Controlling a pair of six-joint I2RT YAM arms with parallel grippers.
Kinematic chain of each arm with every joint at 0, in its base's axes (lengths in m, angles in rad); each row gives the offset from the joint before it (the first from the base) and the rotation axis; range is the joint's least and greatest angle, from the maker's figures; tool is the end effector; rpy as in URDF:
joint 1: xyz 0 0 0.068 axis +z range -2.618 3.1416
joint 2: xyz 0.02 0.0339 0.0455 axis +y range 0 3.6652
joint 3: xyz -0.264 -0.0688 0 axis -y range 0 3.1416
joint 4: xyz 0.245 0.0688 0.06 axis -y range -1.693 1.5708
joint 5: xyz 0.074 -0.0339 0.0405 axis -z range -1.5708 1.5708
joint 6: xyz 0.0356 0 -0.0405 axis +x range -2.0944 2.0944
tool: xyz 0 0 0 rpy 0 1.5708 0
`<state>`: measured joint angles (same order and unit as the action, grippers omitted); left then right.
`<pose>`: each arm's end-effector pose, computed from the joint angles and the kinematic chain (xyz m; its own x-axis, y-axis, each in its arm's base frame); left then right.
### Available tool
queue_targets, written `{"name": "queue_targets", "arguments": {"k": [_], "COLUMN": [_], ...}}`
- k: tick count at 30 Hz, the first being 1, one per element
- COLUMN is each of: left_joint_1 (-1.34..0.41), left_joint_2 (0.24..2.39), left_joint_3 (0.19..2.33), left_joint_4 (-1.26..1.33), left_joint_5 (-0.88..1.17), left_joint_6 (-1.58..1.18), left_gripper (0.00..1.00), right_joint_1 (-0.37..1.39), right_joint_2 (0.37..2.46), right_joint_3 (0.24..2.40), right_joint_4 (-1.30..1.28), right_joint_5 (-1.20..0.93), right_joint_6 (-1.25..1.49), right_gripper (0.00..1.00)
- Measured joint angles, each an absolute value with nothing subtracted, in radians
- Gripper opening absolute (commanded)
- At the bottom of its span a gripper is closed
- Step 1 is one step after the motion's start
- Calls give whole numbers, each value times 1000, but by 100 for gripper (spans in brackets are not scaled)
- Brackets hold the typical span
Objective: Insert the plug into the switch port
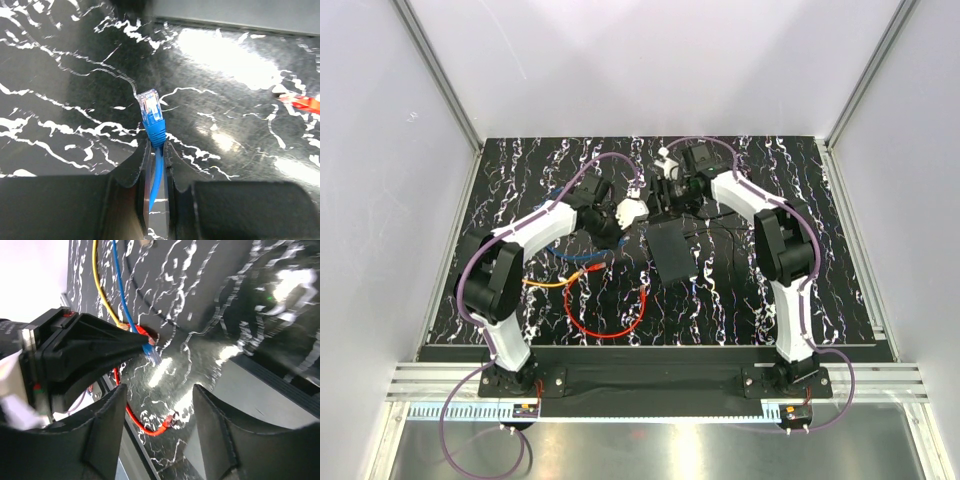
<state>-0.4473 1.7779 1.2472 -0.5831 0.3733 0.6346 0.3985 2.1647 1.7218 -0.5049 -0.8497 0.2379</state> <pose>0.3219 -0.1688 0.2034 -0.3268 0.7690 -0.5494 0.9209 0.3899 -0.0020 0.4244 0.2077 0.2023 -0.8830 -0.2029 -0.4233 -0.4651 0.5003 0.7303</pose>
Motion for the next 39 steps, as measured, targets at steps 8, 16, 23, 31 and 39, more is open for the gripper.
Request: {"name": "queue_targets", "arguments": {"k": [8,16,23,31,39], "left_joint_1": [-430,-430,-430,-430,-426], "left_joint_2": [1777,1777,1777,1777,1773], "left_joint_3": [1248,1248,1248,1248,1247], "left_joint_4": [-607,-612,-612,-612,-612], "left_joint_5": [461,495,514,527,529], "left_joint_6": [664,681,682,685,701], "left_gripper": [1,1,1,2,28], "right_joint_1": [445,462,488,500,500], "right_joint_2": [2210,2224,2225,2225,2225], "right_joint_3": [1674,1652,1629,1599,1591], "right_joint_4": [-424,-379,-349,-330,-292], "right_joint_5": [-910,-939,-971,-989,-997], "right_joint_6": [287,307,320,334,358], "right_gripper": [59,57,49,19,0]}}
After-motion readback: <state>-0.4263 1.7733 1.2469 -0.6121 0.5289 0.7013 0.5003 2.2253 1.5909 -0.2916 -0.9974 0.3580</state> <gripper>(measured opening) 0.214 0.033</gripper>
